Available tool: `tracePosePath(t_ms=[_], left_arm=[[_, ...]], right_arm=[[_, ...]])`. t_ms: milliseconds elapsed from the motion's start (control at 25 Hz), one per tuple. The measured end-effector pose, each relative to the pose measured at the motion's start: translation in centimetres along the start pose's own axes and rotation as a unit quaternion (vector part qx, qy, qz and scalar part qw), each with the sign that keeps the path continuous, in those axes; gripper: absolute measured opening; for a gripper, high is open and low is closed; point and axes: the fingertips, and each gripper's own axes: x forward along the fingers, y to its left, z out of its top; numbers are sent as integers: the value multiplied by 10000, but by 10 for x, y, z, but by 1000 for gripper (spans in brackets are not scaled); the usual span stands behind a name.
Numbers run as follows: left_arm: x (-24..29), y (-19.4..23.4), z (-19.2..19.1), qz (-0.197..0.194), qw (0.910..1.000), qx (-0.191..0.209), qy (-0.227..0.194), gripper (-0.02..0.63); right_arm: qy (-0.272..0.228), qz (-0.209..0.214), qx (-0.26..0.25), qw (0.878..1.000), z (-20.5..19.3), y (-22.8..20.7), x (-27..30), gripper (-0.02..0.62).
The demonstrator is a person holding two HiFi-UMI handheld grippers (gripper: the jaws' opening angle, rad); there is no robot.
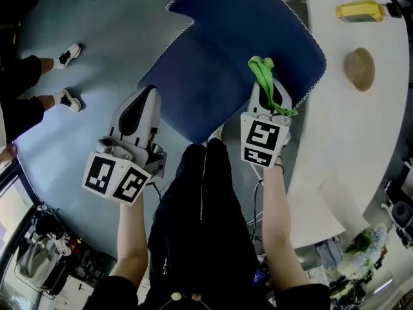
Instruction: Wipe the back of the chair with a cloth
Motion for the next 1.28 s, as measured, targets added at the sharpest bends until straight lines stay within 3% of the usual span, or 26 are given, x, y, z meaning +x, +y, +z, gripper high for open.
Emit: tracePosePath(t_ms=[640, 840, 1280], left_arm=[[9, -8, -13, -219, 9994, -187, 192, 2], [8, -3, -10, -204, 9995, -185, 176, 2], [9, 7, -14, -215, 9993, -190, 223, 2]], right_arm=[[-782, -1180, 462, 9889, 68, -92, -66, 44], [-730, -1583, 441, 9837, 69, -116, -74, 44], [-530, -1661, 622, 9827, 56, -116, -54, 44]])
